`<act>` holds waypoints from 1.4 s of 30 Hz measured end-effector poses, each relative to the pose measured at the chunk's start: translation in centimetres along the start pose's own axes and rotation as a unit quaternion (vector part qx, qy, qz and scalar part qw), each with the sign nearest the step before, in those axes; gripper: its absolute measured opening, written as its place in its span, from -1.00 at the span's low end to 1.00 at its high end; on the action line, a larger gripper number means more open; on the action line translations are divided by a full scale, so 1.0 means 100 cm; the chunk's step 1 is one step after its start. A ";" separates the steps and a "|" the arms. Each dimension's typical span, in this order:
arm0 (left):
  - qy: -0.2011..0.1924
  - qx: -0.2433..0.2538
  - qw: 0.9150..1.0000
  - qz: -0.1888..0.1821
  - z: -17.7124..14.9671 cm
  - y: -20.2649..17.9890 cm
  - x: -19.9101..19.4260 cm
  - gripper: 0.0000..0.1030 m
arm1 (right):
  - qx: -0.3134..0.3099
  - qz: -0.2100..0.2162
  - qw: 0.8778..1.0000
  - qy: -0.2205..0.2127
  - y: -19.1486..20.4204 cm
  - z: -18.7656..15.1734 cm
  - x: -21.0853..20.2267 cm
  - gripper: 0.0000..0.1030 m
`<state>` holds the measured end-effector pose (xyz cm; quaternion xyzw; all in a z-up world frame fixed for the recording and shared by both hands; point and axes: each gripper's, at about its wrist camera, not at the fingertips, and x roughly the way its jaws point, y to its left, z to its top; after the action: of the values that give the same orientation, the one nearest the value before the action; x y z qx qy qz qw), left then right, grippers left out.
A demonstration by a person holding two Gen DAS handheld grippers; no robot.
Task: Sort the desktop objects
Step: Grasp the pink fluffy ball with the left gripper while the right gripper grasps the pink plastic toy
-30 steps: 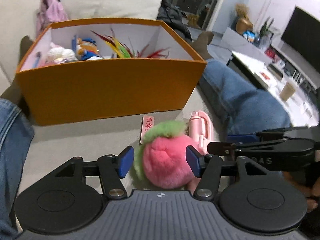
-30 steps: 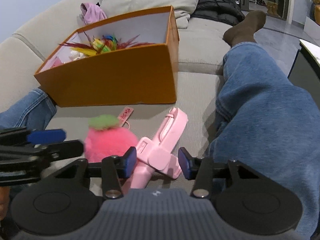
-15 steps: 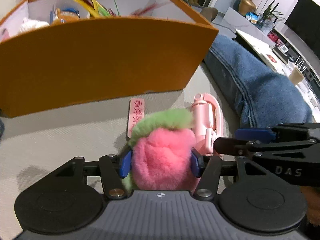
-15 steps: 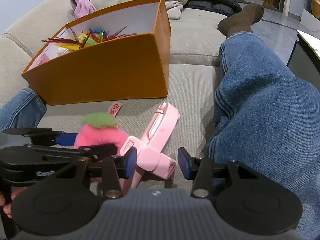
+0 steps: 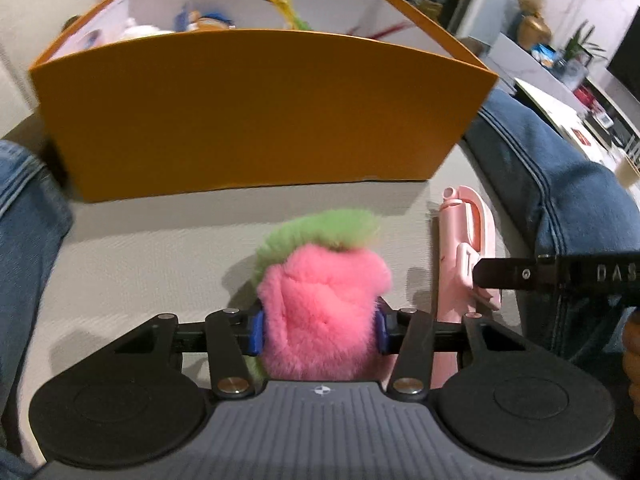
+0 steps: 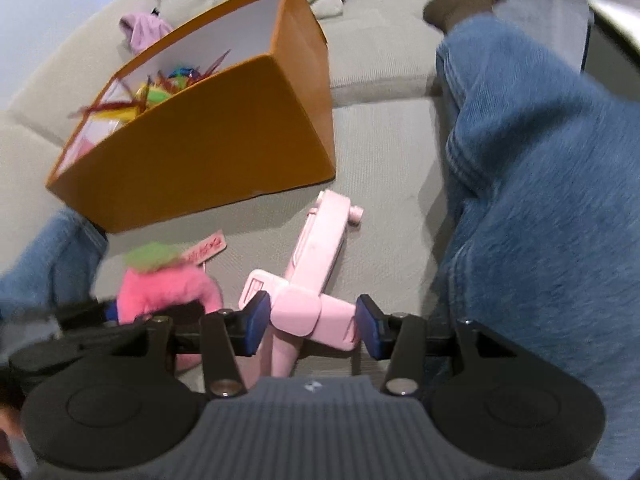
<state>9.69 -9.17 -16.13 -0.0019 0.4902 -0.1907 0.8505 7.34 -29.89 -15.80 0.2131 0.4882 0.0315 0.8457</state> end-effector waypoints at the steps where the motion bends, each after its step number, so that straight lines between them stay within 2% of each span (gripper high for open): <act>1: -0.001 -0.004 1.000 0.003 -0.001 0.003 -0.002 0.08 | 0.003 0.000 1.000 0.000 0.000 0.000 0.000 0.02; 5: -0.003 -0.016 1.000 0.006 -0.005 0.011 -0.007 0.08 | 0.003 -0.002 1.000 -0.006 0.002 0.001 0.001 0.06; 7: -0.003 -0.016 1.000 0.006 -0.008 0.010 -0.009 0.08 | 0.010 -0.001 1.000 0.000 0.000 0.001 0.005 0.21; 12: -0.004 -0.016 1.000 0.005 -0.010 0.013 -0.014 0.08 | 0.039 0.022 0.999 0.025 -0.004 0.002 0.016 0.21; 15: -0.004 -0.023 1.000 0.002 -0.013 0.018 -0.016 0.09 | 0.041 0.030 0.998 0.029 0.000 0.000 0.015 0.09; 18: -0.004 -0.024 1.000 0.001 -0.014 0.020 -0.017 0.09 | -0.021 -0.006 1.000 0.011 0.018 -0.002 0.008 0.07; 20: -0.005 -0.026 1.000 0.000 -0.014 0.020 -0.017 0.09 | -0.037 -0.005 0.999 -0.003 0.024 -0.004 0.001 -0.31; 21: -0.005 -0.027 1.000 -0.001 -0.014 0.021 -0.017 0.09 | -0.037 0.008 0.999 -0.005 0.024 -0.003 -0.004 -0.42; 27: -0.005 -0.030 1.000 -0.003 -0.012 0.021 -0.019 0.09 | -0.042 0.011 0.999 -0.011 0.027 0.001 -0.005 -0.46; 32: -0.006 -0.035 0.999 -0.006 -0.009 0.019 -0.015 0.09 | -0.031 0.026 0.999 -0.002 0.027 0.007 0.004 -0.66; 33: -0.007 -0.035 0.999 -0.005 -0.008 0.017 -0.014 0.09 | -0.033 0.027 0.999 -0.004 0.028 0.005 0.002 -0.80; 34: -0.008 -0.035 0.999 -0.005 -0.008 0.016 -0.015 0.08 | -0.034 0.032 0.999 -0.006 0.029 0.004 -0.001 -0.83; 39: -0.015 -0.037 0.999 -0.004 -0.006 0.014 -0.021 0.06 | -0.069 0.024 0.997 -0.024 0.040 0.000 -0.015 -0.87; 42: -0.023 -0.041 0.999 -0.007 -0.003 0.013 -0.028 0.06 | -0.074 0.033 0.996 -0.034 0.041 0.003 -0.028 -0.88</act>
<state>8.59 -6.97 -14.21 -0.0444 0.4775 -0.1765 0.8596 6.76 -27.00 -11.74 0.1666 0.4484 0.0882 0.8737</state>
